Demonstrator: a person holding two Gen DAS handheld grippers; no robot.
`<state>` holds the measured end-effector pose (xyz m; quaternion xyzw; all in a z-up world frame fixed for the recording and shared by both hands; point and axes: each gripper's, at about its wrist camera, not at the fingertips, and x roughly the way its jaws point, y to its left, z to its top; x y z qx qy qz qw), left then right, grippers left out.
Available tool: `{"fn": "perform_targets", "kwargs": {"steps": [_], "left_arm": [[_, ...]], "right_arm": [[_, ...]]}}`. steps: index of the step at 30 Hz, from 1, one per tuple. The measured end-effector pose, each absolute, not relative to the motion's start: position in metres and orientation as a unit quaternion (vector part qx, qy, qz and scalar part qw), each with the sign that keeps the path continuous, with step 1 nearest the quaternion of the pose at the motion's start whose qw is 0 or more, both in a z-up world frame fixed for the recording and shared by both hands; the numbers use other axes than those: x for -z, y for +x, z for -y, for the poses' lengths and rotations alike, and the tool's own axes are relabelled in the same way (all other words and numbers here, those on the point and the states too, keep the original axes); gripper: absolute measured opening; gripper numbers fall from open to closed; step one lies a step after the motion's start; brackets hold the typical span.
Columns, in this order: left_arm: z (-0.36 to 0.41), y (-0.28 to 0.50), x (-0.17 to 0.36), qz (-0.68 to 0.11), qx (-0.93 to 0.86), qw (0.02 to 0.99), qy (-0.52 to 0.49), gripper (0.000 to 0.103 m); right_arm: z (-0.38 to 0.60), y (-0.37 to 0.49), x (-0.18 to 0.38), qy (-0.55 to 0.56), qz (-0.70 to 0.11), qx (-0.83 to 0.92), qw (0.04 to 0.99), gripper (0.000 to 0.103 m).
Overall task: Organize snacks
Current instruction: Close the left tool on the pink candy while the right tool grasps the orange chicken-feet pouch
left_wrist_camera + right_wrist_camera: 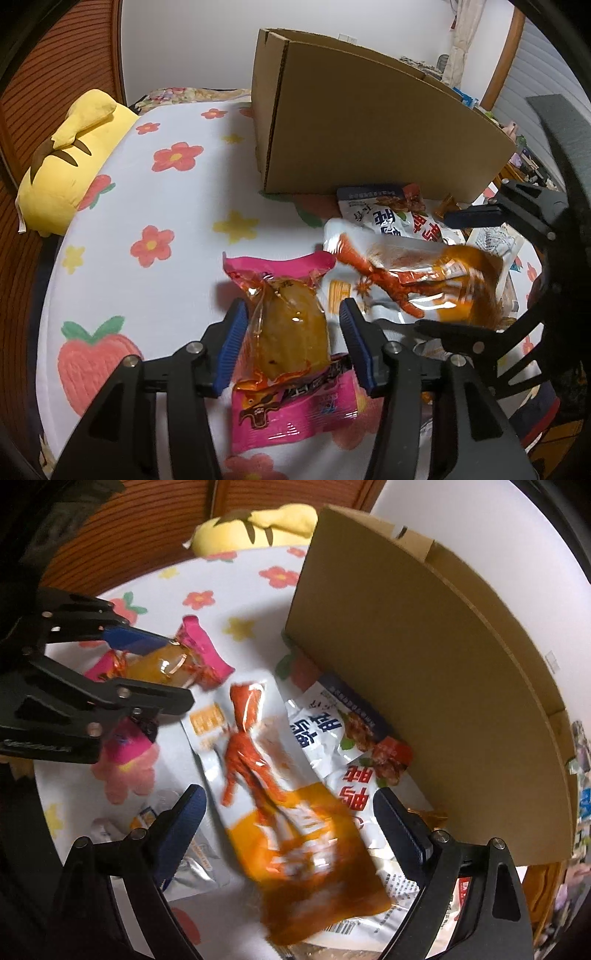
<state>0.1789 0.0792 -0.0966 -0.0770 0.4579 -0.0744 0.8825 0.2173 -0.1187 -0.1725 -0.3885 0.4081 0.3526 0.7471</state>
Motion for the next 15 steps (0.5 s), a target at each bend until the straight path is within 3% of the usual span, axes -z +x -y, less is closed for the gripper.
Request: {"fn": "perform_targets", "kwargs": {"steps": [3,4,7,9,11,15], "left_arm": [[-0.08,0.178,0.096,-0.456,0.08,0.883,-0.079,0.05],[-0.08,0.176,0.096,-0.454,0.083,0.884,-0.078,0.044],[-0.079,0.174,0.094,-0.451,0.085,0.886,-0.071,0.042],[-0.079,0.174,0.094,-0.45,0.085,0.886,-0.072,0.042],[-0.08,0.174,0.094,-0.45,0.085,0.886,-0.076,0.042],[-0.08,0.176,0.096,-0.454,0.081,0.884,-0.076,0.048]], "right_arm": [[0.119,0.217,0.178,-0.388,-0.411,-0.356,0.744,0.092],[0.119,0.216,0.18,-0.387,-0.412,-0.359,0.743,0.091],[0.121,0.209,0.18,-0.384,-0.408,-0.369,0.742,0.076],[0.122,0.205,0.18,-0.374,-0.407,-0.369,0.747,0.062],[0.122,0.201,0.179,-0.367,-0.404,-0.372,0.751,0.054],[0.125,0.197,0.176,-0.349,-0.402,-0.376,0.759,0.049]]}}
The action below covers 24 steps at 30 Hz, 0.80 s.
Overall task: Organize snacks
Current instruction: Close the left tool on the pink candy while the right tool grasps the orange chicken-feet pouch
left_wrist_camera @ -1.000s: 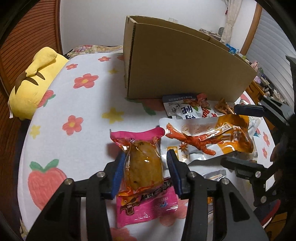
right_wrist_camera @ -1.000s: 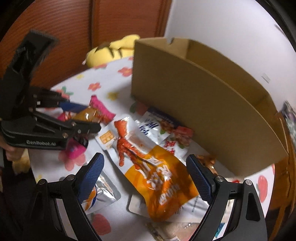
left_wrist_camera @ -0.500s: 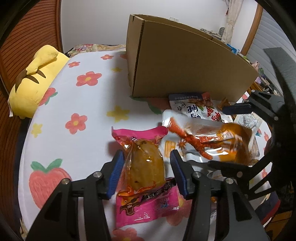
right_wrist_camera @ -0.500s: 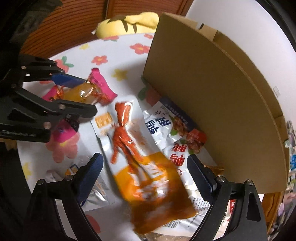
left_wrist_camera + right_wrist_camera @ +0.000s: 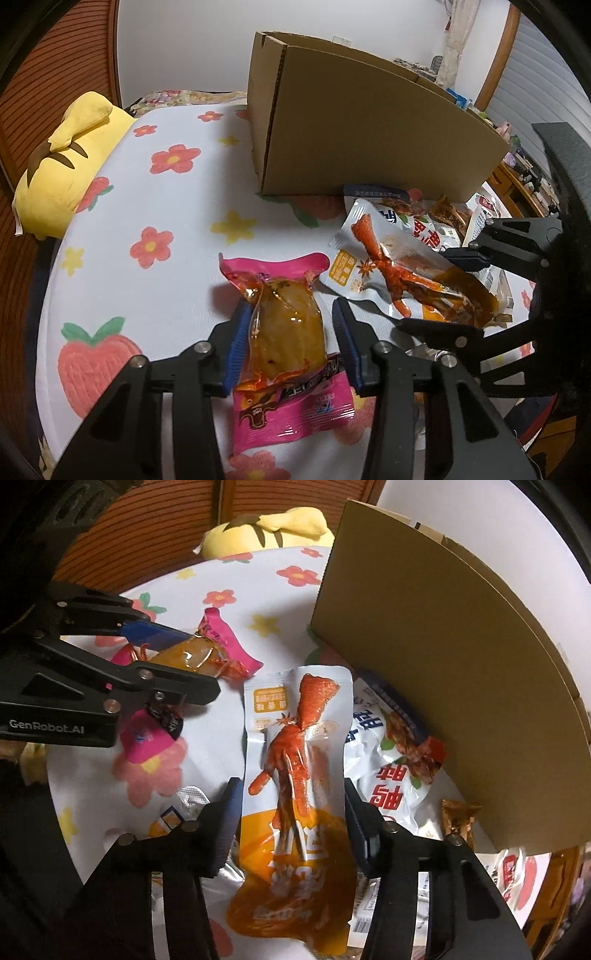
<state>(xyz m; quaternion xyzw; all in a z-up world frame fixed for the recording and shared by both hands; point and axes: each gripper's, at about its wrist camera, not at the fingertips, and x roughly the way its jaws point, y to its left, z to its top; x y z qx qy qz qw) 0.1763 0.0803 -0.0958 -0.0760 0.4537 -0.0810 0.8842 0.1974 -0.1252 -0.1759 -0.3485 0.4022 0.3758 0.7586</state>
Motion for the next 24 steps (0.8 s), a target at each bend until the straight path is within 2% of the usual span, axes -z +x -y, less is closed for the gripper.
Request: {"fn": "perform_targets", "kwargs": {"steps": [4,6,12,24], "left_arm": [[-0.081,0.178,0.099,-0.458,0.079,0.882,-0.079,0.052],[-0.081,0.177,0.1,-0.456,0.082,0.883,-0.078,0.046],[-0.08,0.172,0.095,-0.444,0.079,0.89,-0.068,0.036],[-0.085,0.164,0.085,-0.417,0.077,0.903,-0.073,0.035]], "right_arm": [[0.13,0.195,0.171,-0.328,-0.401,-0.379,0.767,0.043],[0.132,0.193,0.171,-0.322,-0.398,-0.379,0.771,0.04],[0.136,0.188,0.164,-0.305,-0.387,-0.383,0.781,0.039],[0.149,0.176,0.14,-0.257,-0.348,-0.394,0.81,0.039]]}}
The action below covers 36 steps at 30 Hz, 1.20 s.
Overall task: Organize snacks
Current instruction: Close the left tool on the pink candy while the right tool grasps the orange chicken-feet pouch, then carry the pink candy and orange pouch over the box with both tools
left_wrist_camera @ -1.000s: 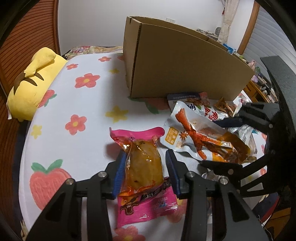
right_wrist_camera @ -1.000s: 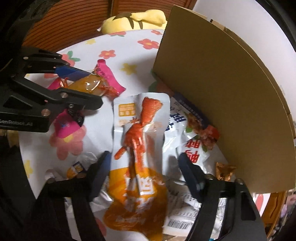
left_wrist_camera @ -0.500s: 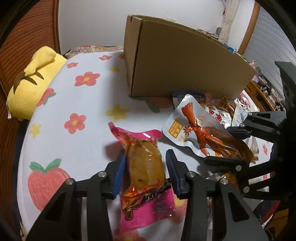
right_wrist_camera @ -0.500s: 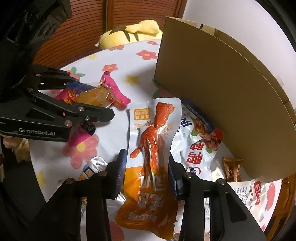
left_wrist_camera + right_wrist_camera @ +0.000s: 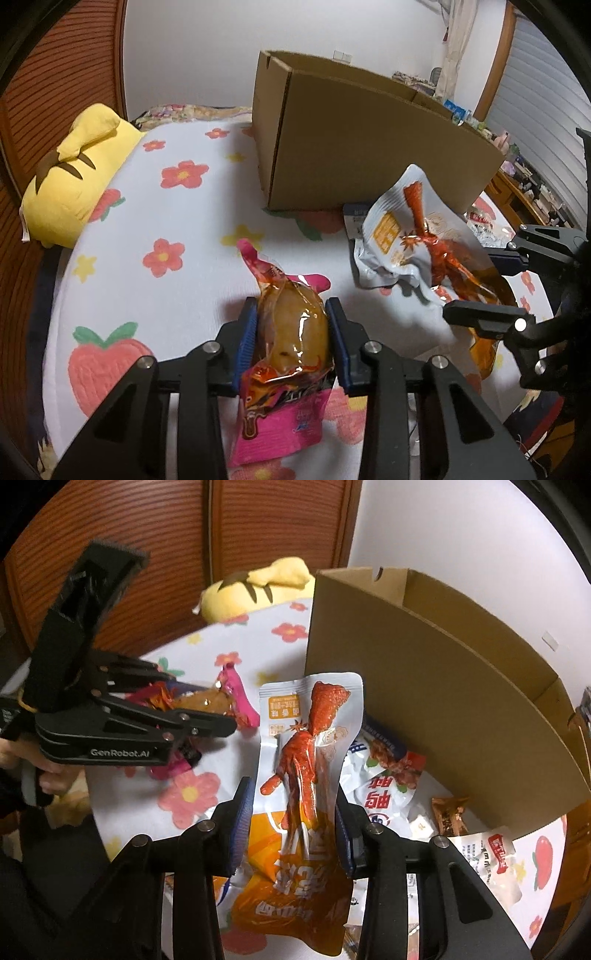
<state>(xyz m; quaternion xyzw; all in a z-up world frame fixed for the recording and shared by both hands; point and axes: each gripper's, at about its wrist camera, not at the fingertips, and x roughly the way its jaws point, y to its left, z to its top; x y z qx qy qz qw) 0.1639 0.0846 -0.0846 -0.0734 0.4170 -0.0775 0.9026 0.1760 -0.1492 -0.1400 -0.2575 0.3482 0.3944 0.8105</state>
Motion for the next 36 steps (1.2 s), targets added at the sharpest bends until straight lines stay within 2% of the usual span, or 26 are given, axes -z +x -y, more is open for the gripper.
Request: {"fn": "perform_targets", "kwargs": {"steps": [17,36], "left_arm": [[-0.06,0.157,0.022,-0.36,0.106,0.925,-0.061,0.035],[-0.027,0.178,-0.029,-0.33,0.123,0.935,-0.036,0.035]], "right_arm": [[0.184,0.172,0.096,-0.214,-0.317,-0.384,0.841,0.04],[0.219,0.192,0.046,-0.171,-0.284,-0.355,0.874,0.041]]}}
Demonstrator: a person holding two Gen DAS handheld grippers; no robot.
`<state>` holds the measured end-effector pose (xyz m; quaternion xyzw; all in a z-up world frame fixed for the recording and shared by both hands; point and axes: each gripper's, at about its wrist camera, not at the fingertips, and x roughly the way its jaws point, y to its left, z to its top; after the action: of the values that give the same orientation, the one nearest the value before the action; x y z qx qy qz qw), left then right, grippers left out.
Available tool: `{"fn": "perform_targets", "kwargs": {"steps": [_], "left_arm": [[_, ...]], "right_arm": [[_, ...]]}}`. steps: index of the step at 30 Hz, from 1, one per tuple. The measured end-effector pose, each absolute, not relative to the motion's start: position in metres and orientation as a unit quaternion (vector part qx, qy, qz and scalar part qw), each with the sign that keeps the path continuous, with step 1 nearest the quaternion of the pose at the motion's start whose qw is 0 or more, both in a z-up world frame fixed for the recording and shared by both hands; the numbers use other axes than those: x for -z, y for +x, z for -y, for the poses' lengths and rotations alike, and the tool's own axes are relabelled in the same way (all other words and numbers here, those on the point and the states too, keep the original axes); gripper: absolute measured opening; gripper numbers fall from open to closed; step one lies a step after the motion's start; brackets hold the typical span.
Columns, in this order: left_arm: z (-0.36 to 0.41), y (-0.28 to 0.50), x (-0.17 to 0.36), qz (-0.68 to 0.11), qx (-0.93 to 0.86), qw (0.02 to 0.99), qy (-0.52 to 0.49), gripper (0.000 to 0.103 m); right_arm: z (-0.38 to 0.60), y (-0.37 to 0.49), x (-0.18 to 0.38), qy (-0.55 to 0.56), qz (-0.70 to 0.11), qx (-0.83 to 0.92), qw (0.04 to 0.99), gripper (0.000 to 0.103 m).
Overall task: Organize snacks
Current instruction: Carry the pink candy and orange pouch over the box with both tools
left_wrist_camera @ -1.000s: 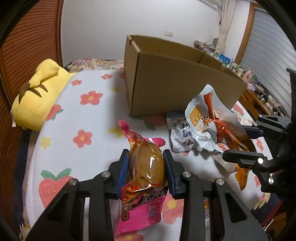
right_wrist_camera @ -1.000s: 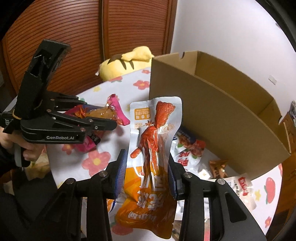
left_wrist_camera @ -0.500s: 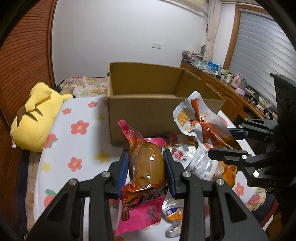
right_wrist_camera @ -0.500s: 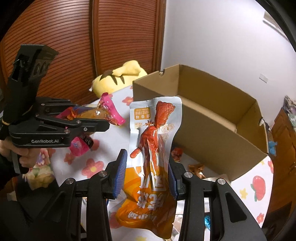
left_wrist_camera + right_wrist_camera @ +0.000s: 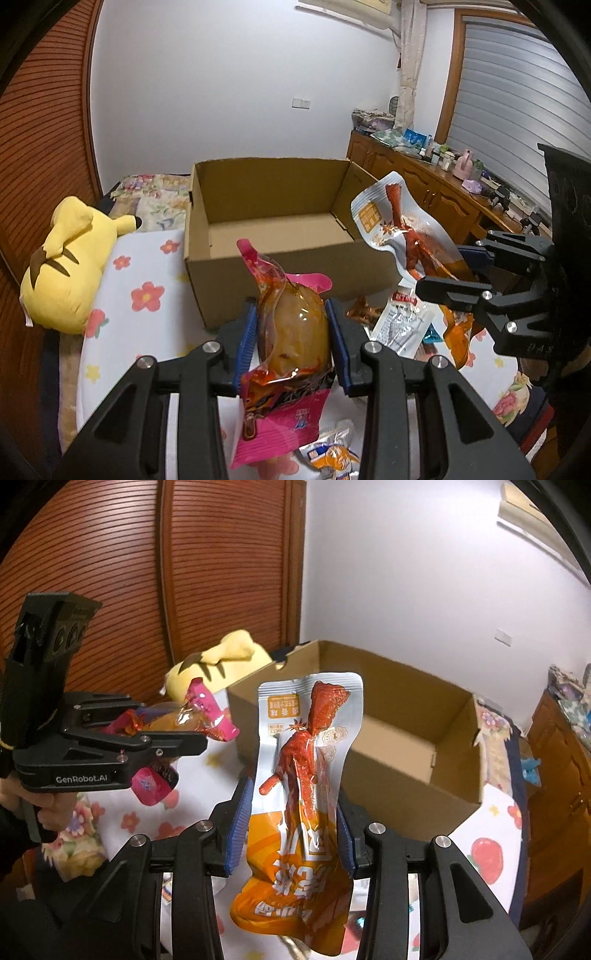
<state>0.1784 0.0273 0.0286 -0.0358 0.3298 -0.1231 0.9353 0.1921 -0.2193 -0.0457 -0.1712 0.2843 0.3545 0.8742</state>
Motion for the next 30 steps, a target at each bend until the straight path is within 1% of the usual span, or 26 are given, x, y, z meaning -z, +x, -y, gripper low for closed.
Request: {"fn": "perform_targets", "kwargs": {"steps": [15,24,30], "left_arm": [[-0.022,0.232,-0.068,-0.31,0.124,0.943,-0.019,0.035],[-0.02,0.267,-0.074,-0.315,0.12,0.941,-0.012,0.035],[-0.015,0.287,-0.072,-0.325,0.118,0.939,-0.003,0.035]], "right_arm": [[0.231,0.264,0.024,-0.132,-0.277,-0.338,0.89,0.041],[0.233,0.318,0.02,-0.118,-0.275,-0.305,0.904,0.042],[0.228,0.342,0.034,-0.145,-0.283,-0.279,0.906,0.044]]}}
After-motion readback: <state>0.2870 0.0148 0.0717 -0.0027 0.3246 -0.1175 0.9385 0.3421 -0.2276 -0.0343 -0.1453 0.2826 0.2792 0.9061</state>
